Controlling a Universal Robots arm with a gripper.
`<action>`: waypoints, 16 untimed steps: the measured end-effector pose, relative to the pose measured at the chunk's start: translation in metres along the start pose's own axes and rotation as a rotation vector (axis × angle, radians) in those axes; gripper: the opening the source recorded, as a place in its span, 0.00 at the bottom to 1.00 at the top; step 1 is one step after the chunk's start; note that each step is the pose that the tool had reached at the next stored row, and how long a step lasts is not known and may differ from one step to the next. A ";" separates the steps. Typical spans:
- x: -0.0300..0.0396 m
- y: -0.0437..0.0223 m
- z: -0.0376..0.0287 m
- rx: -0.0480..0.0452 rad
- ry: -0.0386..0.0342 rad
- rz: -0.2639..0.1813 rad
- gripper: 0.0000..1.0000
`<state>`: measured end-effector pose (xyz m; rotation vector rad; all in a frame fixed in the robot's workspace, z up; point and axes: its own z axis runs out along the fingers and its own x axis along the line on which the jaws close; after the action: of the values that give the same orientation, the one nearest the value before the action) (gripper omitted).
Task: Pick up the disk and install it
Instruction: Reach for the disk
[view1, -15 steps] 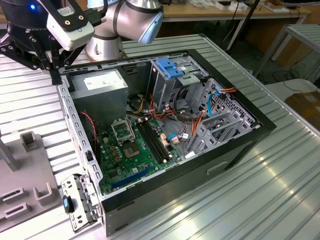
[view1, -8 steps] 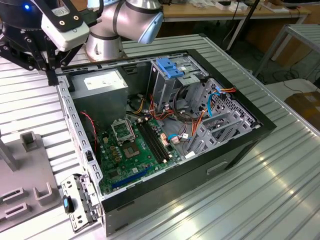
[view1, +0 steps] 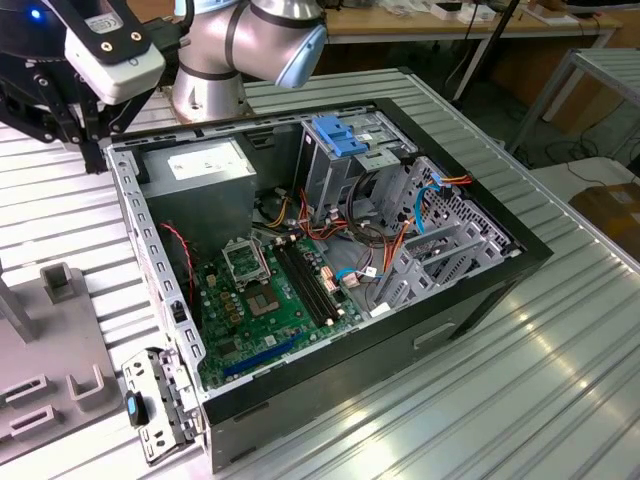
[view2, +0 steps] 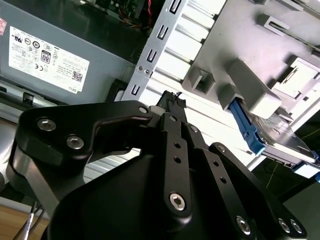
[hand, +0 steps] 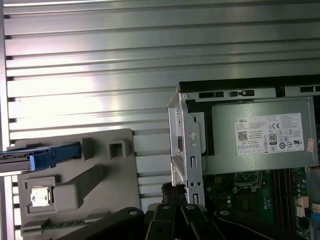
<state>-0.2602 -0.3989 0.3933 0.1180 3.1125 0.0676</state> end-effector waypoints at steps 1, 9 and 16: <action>0.0011 -0.0001 0.0000 0.0000 0.0000 0.000 0.11; 0.0108 -0.0008 -0.0003 0.0000 0.0000 0.000 0.11; 0.0192 -0.0014 -0.0005 0.0000 0.0000 0.000 0.11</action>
<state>-0.2795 -0.3989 0.3933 0.1180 3.1125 0.0677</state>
